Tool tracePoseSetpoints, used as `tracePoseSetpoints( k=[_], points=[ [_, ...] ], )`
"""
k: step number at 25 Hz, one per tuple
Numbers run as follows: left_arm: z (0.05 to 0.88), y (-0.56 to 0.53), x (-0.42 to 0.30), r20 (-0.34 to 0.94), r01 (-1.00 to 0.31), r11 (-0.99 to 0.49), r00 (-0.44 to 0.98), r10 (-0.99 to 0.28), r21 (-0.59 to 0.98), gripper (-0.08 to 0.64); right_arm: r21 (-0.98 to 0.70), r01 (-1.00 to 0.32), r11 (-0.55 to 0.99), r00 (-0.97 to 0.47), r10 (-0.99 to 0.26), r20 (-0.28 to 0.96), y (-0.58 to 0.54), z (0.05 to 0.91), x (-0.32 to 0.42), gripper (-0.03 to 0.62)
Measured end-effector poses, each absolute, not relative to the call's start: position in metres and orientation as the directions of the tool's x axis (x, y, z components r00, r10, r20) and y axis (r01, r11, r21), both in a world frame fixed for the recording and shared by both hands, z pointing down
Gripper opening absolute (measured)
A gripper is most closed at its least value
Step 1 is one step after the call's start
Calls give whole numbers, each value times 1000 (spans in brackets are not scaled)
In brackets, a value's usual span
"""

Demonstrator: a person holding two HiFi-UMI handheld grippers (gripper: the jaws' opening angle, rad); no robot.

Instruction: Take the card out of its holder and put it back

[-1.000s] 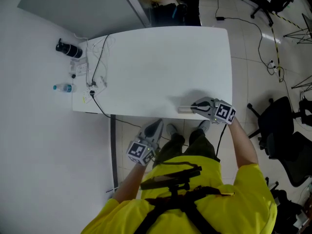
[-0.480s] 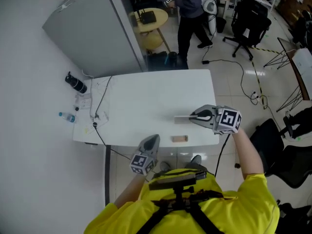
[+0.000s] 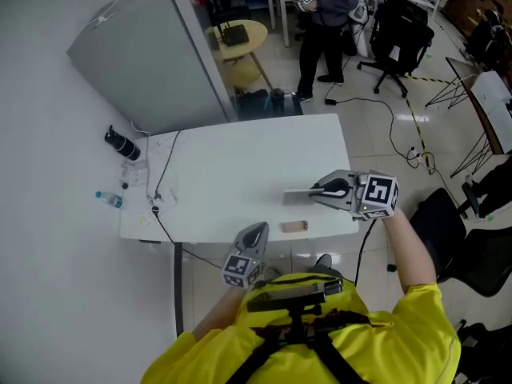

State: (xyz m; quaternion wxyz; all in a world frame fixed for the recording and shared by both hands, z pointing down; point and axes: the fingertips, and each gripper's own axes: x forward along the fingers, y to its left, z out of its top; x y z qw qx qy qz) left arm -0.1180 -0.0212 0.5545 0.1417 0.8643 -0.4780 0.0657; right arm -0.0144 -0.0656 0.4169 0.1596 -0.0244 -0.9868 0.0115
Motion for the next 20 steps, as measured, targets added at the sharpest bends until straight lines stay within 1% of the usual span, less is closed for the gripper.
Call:
tracePoseSetpoints(
  k=[3,9,13,17,20],
  points=[
    [559,-20,-121,258,-844,-503,536,-804,185,-3,-36,45,998,-949,54,312,-65,422,-17,20],
    [562,-25,-134,238,-856,-470,513,-825,218,-3,-65,46,997,-950,64,305,-66,432,-26,20],
    [559,-26,-134,238,-861,-459,503,-830,220,-3,-90,64,994,-949,88,302,-64,445,-30,20],
    [563,-27,-136,262,-875,-428,477,-839,224,-3,-137,84,987,-944,123,308,-68,483,-29,20],
    [565,-24,-137,276,-883,-410,462,-843,227,-3,-195,68,979,-941,127,312,-74,529,-27,20]
  ],
)
